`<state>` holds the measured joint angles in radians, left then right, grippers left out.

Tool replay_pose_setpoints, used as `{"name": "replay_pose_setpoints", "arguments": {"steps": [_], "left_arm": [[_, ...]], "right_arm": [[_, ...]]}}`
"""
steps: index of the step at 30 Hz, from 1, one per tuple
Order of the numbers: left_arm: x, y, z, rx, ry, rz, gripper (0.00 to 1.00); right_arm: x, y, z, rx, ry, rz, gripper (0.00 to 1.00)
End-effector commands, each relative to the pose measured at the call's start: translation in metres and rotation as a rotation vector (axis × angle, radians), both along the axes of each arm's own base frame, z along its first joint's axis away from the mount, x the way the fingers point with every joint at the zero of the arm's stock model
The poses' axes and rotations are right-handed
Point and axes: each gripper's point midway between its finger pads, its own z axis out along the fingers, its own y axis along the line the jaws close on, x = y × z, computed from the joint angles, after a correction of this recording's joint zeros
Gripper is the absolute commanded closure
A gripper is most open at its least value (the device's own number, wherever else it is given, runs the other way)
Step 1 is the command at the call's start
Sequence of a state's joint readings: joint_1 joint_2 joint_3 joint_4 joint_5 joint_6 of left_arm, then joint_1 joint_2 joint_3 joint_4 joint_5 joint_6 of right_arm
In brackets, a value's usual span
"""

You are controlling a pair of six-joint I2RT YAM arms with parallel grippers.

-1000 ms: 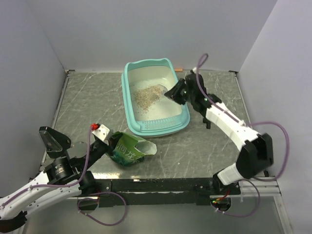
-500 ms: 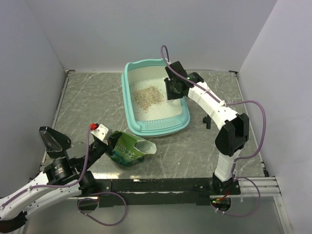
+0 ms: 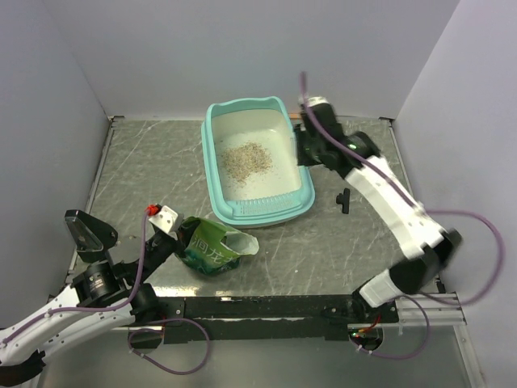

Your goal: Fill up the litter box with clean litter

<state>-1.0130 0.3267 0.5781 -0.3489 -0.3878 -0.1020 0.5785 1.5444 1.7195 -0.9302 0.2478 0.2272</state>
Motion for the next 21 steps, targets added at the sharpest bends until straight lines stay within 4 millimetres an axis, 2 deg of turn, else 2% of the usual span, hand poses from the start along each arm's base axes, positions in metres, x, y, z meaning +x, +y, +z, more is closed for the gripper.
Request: {"name": "replay_pose_setpoints", "arguments": {"steps": [1,2,3,5,6,8,9,10,12,13,18,21], "left_arm": [[0.003,0.007,0.033,-0.103,-0.042,0.039,0.99],[0.003,0.007,0.034,-0.105,-0.044,0.039,0.99],[0.002,0.007,0.035,-0.109,-0.044,0.039,0.99],[0.002,0.008,0.035,-0.112,-0.046,0.04,0.99],[0.002,0.008,0.035,-0.112,-0.046,0.04,0.99],[0.002,0.008,0.035,-0.113,-0.048,0.037,0.99],[0.002,0.008,0.035,-0.113,-0.047,0.039,0.99],[0.002,0.007,0.034,-0.111,-0.047,0.036,0.99],[0.002,0.007,0.034,-0.108,-0.047,0.035,0.99],[0.002,0.007,0.034,-0.109,-0.046,0.034,0.99],[0.001,0.006,0.034,-0.109,-0.047,0.031,0.99],[0.001,0.006,0.035,-0.113,-0.05,0.028,0.99]], "right_arm": [[-0.006,-0.055,0.042,0.059,-0.171,-0.167,1.0],[-0.011,-0.062,0.045,0.083,-0.188,-0.191,1.0],[-0.01,-0.068,0.029,0.079,-0.178,-0.213,1.0],[-0.01,-0.081,0.023,0.1,-0.192,-0.255,1.0],[-0.005,-0.083,0.009,0.101,-0.189,-0.266,1.0],[0.005,-0.093,-0.005,0.11,-0.178,-0.293,1.0],[0.007,-0.095,-0.02,0.106,-0.155,-0.291,1.0],[0.016,-0.094,-0.021,0.128,-0.171,-0.289,1.0],[0.023,-0.092,-0.038,0.161,-0.145,-0.266,1.0],[0.031,-0.091,-0.038,0.186,-0.166,-0.262,1.0],[0.055,-0.107,-0.086,0.2,-0.086,-0.325,1.0],[0.069,-0.105,-0.112,0.23,-0.023,-0.32,1.0]]}}
